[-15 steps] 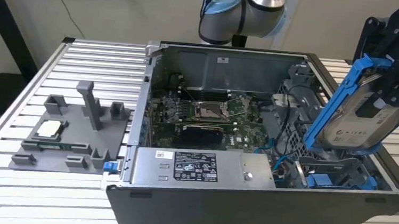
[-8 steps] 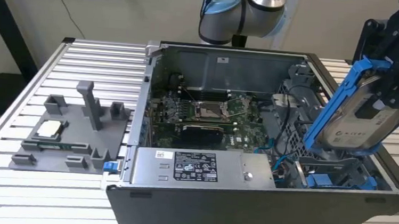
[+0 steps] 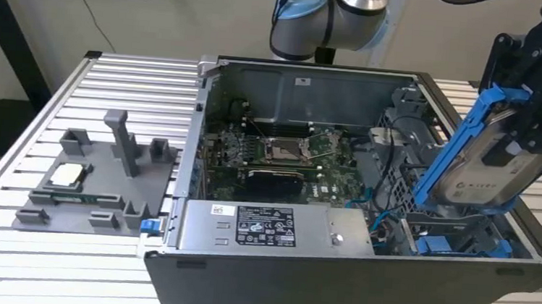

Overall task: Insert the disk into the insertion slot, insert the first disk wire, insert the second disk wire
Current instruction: 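Insert the disk into the insertion slot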

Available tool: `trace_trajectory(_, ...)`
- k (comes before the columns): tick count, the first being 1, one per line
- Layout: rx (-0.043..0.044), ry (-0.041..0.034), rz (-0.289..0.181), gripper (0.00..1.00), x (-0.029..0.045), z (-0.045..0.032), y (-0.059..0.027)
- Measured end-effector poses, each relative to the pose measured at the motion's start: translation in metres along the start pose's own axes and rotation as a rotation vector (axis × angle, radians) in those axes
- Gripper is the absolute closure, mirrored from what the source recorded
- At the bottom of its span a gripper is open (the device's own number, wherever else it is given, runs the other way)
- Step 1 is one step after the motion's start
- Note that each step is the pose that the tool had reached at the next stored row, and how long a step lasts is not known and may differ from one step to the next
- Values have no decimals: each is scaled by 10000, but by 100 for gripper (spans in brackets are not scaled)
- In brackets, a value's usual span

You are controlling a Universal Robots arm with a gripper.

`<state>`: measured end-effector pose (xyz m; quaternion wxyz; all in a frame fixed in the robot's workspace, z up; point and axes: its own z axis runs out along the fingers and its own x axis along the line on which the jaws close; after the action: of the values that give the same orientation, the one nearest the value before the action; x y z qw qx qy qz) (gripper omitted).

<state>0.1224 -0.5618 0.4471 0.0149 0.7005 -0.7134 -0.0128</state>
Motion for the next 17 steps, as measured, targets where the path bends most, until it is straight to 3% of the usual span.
trace_trajectory(10, -1, 1, 0, 67, 6, 104, -21)
trace_trajectory(17, 0, 0, 0, 67, 7, 114, -21)
